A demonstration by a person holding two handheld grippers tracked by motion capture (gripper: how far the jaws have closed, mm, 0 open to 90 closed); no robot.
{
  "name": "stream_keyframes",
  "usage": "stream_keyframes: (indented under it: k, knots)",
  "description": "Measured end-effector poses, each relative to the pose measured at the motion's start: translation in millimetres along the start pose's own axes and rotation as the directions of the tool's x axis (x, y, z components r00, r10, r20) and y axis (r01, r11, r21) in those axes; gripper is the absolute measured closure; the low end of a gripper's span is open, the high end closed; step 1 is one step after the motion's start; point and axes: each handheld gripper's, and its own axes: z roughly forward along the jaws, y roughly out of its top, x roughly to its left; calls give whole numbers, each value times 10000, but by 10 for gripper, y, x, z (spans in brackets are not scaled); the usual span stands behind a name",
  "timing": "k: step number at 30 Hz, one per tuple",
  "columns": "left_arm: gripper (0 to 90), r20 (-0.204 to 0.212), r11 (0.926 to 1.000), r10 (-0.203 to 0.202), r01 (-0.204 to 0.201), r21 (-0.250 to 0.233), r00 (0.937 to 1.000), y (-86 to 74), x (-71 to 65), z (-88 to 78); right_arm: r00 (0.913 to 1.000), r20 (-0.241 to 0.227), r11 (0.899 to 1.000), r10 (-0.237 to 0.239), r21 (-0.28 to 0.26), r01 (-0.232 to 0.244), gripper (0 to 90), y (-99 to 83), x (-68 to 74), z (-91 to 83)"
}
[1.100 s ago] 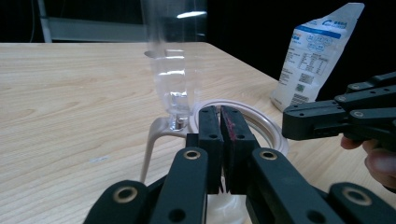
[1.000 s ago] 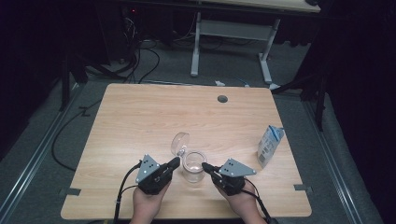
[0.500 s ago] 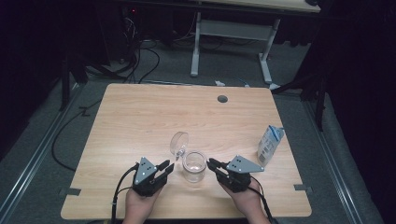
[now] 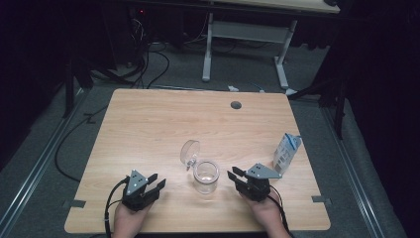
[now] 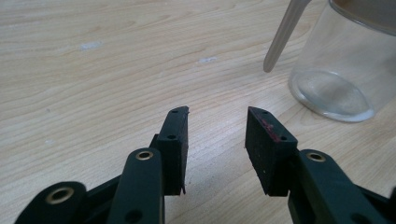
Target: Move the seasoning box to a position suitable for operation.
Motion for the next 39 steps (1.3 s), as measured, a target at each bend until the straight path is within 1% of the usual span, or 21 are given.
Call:
stream_keyframes:
  k: [2,4,7,9,10,11,12,13,14,18,20,21,25,27,31,33,34,35,37,38,39]
  knots:
    - [609,104,9999,106,-106,7,9999,0,0,2,9997,190,9999,-121,66,120,659,-37,-24,0]
    - [613,206,9997,238,-238,6,9995,-9,-11,5,9997,185,9998,-129,123,127,597,-71,-51,-16]
    - [614,364,9997,220,-216,-95,9991,-7,-29,-7,9992,389,9998,-91,157,85,582,-111,-96,-73]
    - [611,325,9996,223,-217,-179,9992,-9,-35,-15,9979,639,9999,-79,157,69,575,-146,-133,-127]
    - [595,313,9996,183,-176,-209,9993,-15,-29,-18,9968,802,9999,-12,144,1,562,-185,-178,-190]
    - [595,313,9996,183,-176,-209,9993,-15,-29,-18,9968,802,9999,-12,144,1,562,-185,-178,-190]
    - [591,336,9997,61,-54,-225,9994,-22,-15,-18,9960,879,9997,147,165,-162,551,-228,-221,-254]
    - [588,336,9997,61,-54,-225,9994,-22,-15,-18,9960,879,9997,147,165,-162,551,-228,-221,-254]
    - [587,303,9997,46,-38,-247,9995,-24,-11,-20,9944,1042,9996,164,222,-188,542,-273,-252,-305]
    - [580,199,9995,42,-35,-329,9998,-22,-11,-23,9923,1220,9993,210,272,-245,531,-332,-298,-380]
    - [568,196,9997,141,-137,-208,9997,-16,-21,-9,9899,1385,9991,305,236,-341,523,-378,-338,-458]
    - [567,196,9997,141,-137,-208,9997,-16,-21,-9,9899,1385,9991,305,236,-341,523,-378,-338,-458]
    - [558,239,9998,33,-29,-178,9997,-8,-30,-6,9863,1603,9987,385,262,-433,526,-443,-372,-557]
    - [539,183,9999,15,-13,-131,9998,-8,-26,-4,9846,1708,9985,368,340,-432,529,-477,-383,-599]
    - [538,74,9999,24,-24,-100,10000,-9,-16,-9,9816,1864,9981,406,390,-487,529,-532,-424,-675]
    - [538,-20,9998,12,-12,-200,10000,-10,-8,-23,9790,1982,9977,480,383,-567,528,-555,-444,-713]
    - [538,-13,9997,-30,30,-260,10000,-13,-7,-26,9754,2129,9970,567,389,-664,527,-578,-474,-755]
    - [538,-69,9995,-23,20,-315,10000,-14,-3,-33,9754,2129,9970,567,389,-664,527,-578,-474,-755]
    - [538,-76,9993,-26,24,-374,10000,-19,5,-38,9705,2314,9963,671,360,-774,525,-599,-511,-802]
    - [535,-72,9993,-39,36,-385,10000,-22,9,-37,9647,2511,9955,793,303,-897,522,-617,-556,-853]
    - [535,-60,9993,-65,62,-356,10000,-25,14,-35,9647,2511,9955,793,303,-897,522,-617,-556,-853]
